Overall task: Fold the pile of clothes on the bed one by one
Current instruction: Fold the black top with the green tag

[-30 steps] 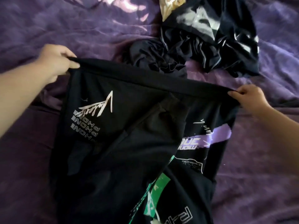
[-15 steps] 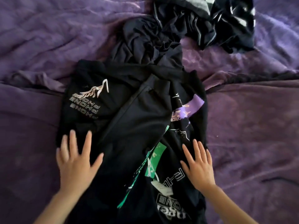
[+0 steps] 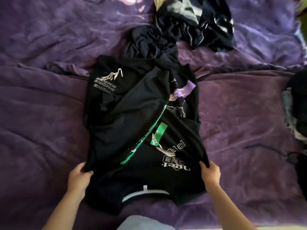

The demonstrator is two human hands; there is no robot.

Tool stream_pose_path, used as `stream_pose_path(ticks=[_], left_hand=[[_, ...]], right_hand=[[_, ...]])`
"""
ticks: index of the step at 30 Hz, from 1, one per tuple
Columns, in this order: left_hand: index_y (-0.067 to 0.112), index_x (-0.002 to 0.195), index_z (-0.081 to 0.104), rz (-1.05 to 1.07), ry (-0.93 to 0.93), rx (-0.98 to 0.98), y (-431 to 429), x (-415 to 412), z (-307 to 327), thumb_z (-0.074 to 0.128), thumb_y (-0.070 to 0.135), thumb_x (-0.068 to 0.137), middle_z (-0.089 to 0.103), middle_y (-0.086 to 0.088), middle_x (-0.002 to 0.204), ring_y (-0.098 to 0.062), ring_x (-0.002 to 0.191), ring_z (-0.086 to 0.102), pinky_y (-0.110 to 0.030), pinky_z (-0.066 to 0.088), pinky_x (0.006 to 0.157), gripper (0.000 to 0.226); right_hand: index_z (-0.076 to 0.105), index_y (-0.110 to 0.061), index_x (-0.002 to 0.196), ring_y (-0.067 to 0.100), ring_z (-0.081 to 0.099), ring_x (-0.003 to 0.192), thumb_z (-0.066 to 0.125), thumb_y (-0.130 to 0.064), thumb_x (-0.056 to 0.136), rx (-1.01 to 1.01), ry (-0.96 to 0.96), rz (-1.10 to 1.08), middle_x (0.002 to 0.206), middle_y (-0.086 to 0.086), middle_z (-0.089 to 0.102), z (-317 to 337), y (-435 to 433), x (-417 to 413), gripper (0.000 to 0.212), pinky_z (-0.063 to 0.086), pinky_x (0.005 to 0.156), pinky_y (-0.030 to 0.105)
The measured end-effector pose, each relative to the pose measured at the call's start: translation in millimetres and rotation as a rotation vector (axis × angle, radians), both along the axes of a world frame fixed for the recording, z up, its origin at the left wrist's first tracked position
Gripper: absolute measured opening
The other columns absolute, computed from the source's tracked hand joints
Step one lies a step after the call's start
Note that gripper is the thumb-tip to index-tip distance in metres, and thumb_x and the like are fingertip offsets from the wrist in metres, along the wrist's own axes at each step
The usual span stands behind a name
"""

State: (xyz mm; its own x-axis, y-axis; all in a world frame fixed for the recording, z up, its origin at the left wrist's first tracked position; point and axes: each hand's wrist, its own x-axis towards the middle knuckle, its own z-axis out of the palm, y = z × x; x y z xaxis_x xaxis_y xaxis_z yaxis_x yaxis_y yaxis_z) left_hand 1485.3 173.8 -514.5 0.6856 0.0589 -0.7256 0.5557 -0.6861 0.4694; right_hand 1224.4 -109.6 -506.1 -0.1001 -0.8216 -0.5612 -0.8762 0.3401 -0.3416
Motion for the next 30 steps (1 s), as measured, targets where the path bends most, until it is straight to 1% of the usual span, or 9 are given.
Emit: stream_pose_path(ticks=[3,6,8,11,14,19,21,26,30], left_hand=[[0.007,0.12,0.058,0.113,0.037,-0.053,31,2,-8,0.048,-0.012,0.088,0.061,-0.021,0.115,-0.032,0.099,0.058,-0.04,0.045,0.085,0.039],[0.006,0.124,0.054,0.138,0.041,-0.107,40,-17,-12,0.049,0.005,0.095,0.058,-0.015,0.121,-0.033,0.111,0.055,-0.042,0.042,0.094,0.03],[0.015,0.121,0.054,0.109,0.044,-0.21,38,-35,-6,0.056,0.02,0.094,0.058,-0.006,0.117,-0.027,0.11,0.055,-0.042,0.042,0.097,0.028],[0.016,0.125,0.049,0.015,0.012,-0.214,38,-53,-4,0.065,0.012,0.087,0.056,-0.003,0.11,-0.025,0.106,0.055,-0.037,0.044,0.091,0.042],[0.004,0.12,0.054,0.069,-0.006,-0.108,44,-52,-1,0.065,0.005,0.085,0.059,-0.01,0.106,-0.033,0.103,0.057,-0.043,0.046,0.085,0.037],[0.0,0.093,0.063,0.156,0.069,-0.114,63,-41,15,0.069,0.014,0.084,0.063,-0.016,0.083,-0.028,0.075,0.058,-0.034,0.043,0.064,0.018],[-0.002,0.091,0.063,0.17,0.088,-0.088,65,-43,20,0.071,0.016,0.082,0.061,-0.014,0.08,-0.027,0.072,0.056,-0.033,0.04,0.061,0.021],[-0.002,0.105,0.061,0.231,0.119,-0.124,56,-46,29,0.063,0.002,0.086,0.055,-0.013,0.087,-0.021,0.067,0.047,-0.026,0.034,0.054,0.02],[-0.003,0.119,0.055,0.334,0.138,-0.158,57,-46,37,0.06,-0.003,0.087,0.052,-0.013,0.077,-0.021,0.061,0.046,-0.026,0.04,0.049,0.032]], right_hand=[[0.061,0.003,0.097,0.034,0.06,0.092,0.061,-0.016,0.089,0.046,-0.051,-0.009,0.099,0.023,0.066,2,8,-25,0.02,0.046,0.081,0.04],[0.05,0.001,0.127,0.033,0.053,0.116,0.057,-0.025,0.092,0.105,-0.109,-0.046,0.126,0.019,0.056,-5,35,-37,0.044,0.039,0.098,0.039],[0.045,-0.001,0.133,0.031,0.051,0.119,0.058,-0.026,0.092,0.171,-0.219,-0.143,0.129,0.017,0.054,-11,54,-43,0.05,0.039,0.1,0.038],[0.053,-0.005,0.116,0.028,0.059,0.087,0.062,-0.01,0.088,0.269,-0.315,-0.35,0.107,0.016,0.061,-15,76,-53,0.029,0.055,0.061,0.031],[0.056,-0.006,0.087,0.022,0.05,0.063,0.056,0.001,0.088,0.218,-0.371,-0.577,0.08,0.013,0.056,-5,79,-58,0.007,0.041,0.033,0.017],[0.048,-0.007,0.075,0.014,0.034,0.036,0.052,0.007,0.088,0.301,-0.341,-0.608,0.066,0.011,0.044,14,71,-63,0.019,0.027,0.032,0.01],[0.043,-0.007,0.073,0.013,0.032,0.041,0.054,0.005,0.088,0.342,-0.292,-0.582,0.065,0.011,0.04,17,72,-63,0.022,0.027,0.032,0.01],[0.048,-0.002,0.081,0.022,0.043,0.054,0.055,0.005,0.086,0.368,-0.316,-0.538,0.068,0.014,0.047,28,71,-53,0.011,0.041,0.044,0.025],[0.047,0.0,0.077,0.029,0.053,0.045,0.053,0.007,0.085,0.416,-0.389,-0.572,0.066,0.017,0.051,43,66,-54,0.013,0.045,0.03,0.027]])
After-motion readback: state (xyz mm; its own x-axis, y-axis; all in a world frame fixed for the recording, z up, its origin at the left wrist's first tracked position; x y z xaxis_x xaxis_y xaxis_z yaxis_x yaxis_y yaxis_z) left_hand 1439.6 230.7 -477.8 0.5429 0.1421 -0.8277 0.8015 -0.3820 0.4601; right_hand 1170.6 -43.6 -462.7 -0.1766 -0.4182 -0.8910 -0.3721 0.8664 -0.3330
